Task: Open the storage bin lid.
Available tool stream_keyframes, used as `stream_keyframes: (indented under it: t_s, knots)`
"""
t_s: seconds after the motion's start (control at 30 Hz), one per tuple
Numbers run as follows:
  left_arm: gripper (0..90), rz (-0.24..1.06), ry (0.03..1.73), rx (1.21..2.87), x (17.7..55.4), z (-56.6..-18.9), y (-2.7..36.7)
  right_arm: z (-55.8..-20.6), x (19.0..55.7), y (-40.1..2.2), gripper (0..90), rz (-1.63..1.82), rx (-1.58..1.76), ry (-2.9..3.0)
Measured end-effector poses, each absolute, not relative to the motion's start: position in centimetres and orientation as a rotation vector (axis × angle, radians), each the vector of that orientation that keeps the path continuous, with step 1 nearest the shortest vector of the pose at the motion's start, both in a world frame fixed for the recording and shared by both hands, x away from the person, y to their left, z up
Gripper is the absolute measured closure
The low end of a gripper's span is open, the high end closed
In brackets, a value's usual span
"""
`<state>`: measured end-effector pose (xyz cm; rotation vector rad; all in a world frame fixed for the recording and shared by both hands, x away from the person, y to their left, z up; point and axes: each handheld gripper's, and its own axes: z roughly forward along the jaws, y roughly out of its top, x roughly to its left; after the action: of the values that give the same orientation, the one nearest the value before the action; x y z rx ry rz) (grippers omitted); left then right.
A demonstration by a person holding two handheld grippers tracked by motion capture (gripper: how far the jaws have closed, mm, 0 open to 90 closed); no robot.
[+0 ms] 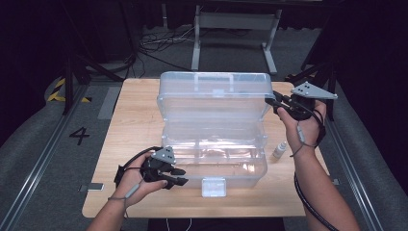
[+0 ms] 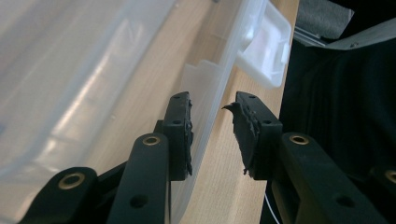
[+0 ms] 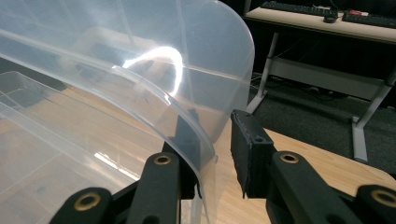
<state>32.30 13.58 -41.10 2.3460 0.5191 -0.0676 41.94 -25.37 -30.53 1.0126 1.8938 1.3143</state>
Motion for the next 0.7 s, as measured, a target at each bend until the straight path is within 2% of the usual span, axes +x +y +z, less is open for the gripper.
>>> stream_keyframes:
  t_s: [0.2, 0.7]
  knots:
    - [74.1, -0.027, 0.548, 2.375, 32.39, -41.67, 13.52, -30.59, 42.13, -25.35, 73.3, 1.322, 1.015, 1.883]
    - [74.1, -0.034, 0.558, 2.381, 32.52, -42.21, 13.55, -30.60, 42.86, -25.15, 74.1, 1.329, 1.028, 1.855]
